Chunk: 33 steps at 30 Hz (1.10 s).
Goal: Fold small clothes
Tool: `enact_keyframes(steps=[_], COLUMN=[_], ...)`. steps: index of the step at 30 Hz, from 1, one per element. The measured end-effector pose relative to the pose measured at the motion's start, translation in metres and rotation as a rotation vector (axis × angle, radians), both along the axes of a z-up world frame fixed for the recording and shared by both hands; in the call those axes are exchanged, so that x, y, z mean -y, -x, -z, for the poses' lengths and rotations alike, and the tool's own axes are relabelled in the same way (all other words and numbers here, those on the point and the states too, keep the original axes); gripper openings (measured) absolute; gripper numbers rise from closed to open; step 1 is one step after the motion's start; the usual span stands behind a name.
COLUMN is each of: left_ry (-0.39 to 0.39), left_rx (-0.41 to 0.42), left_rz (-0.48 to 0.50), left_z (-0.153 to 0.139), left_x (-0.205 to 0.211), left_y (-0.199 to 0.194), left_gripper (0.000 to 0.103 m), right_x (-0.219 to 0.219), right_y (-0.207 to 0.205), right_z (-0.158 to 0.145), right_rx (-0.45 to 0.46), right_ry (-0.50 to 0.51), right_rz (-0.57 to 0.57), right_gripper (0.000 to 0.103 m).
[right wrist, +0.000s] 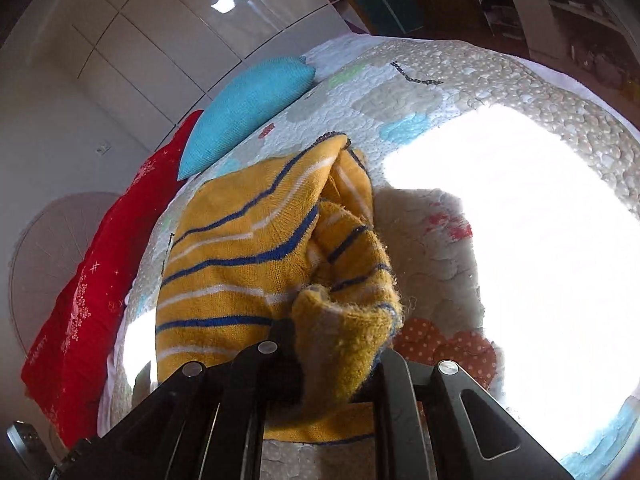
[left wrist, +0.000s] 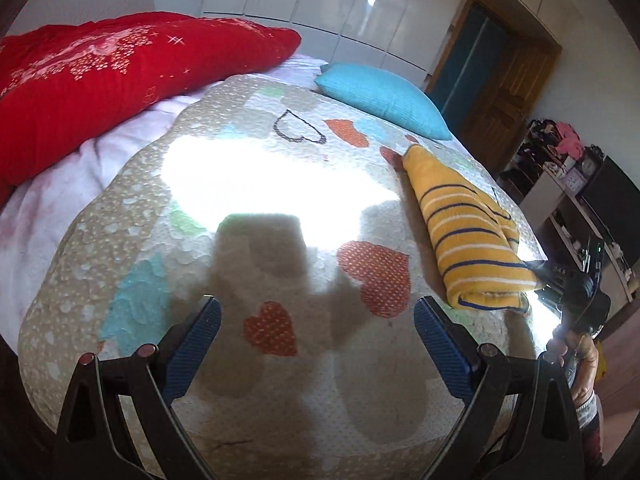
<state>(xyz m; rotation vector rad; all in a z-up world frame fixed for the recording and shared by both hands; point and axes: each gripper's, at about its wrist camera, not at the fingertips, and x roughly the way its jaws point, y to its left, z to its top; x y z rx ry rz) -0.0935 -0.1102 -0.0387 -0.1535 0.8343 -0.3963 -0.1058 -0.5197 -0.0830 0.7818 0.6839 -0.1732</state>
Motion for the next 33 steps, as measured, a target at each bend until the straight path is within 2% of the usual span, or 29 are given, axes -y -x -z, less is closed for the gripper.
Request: enact_keyframes(steps=[7,13,15,16,19,21,23,26,27,29,31,33], left_ry=[-0.067,-0.045,-0.056,-0.059,-0.054,-0.034,-0.005,0.048,0.077,0.120,0.177,0.190], left_rx=[0.018,0.009,0.009,0.007,0.006,-0.004,-0.028,-0.111,-0.148,-0.224,-0.281,-0.326], left_rz=[0.097,0.167,0.181,0.187,0.196,0.205,0.243,0.325,0.343,0.367,0.419,0.464], left_z=[-0.006,-0.008,-0.007,-0.007,-0.007,-0.006,-0.001,0.017,0.025,0.043,0.057,0.067], left_x=[0.052,0.086,0.097,0.101,0.111,0.116,0.128,0.152,0.159,0.173,0.189,0.204], left_y=[0.006,-0.007,-0.015,-0.019,-0.036,-0.052,-0.072,-0.104,-0.113,-0.128,-0.132,-0.130], left_gripper=[0.097,0.097,0.097,0.097,0.097,0.097,0.097,0.097,0.097,0.097,0.097,0.097], right_x=[0.009,0.021,0.025,0.028,0.040,0.052,0.062,0.067,0.065,0.060,0.055,0.052], right_y=[0.007,0.017,0.020,0.024,0.045,0.053,0.048,0.009,-0.010,-0.043,-0.068,-0.079], right_z=[0.004,0.001,0.002,0.001,-0.013,-0.025,-0.033,-0.032,-0.026,-0.009,0.009,0.022], right_rx=[0.031,0.022,0.005,0.002,0.041,0.087,0.116,0.097,0.067,-0.025,-0.080,-0.050], right_ry=[-0.015,0.012,0.011,0.017,0.041,0.031,0.016,-0.027,-0.032,-0.012,-0.009,-0.065], right_rz=[-0.016,-0.013,-0.020,-0.010,0.040,0.058,0.052,-0.050,-0.105,-0.157,-0.208,-0.236], right_gripper=[0.012,0.012,0.019,0.028,0.032,0.049,0.072,0.087,0.087,0.087,0.087,0.082])
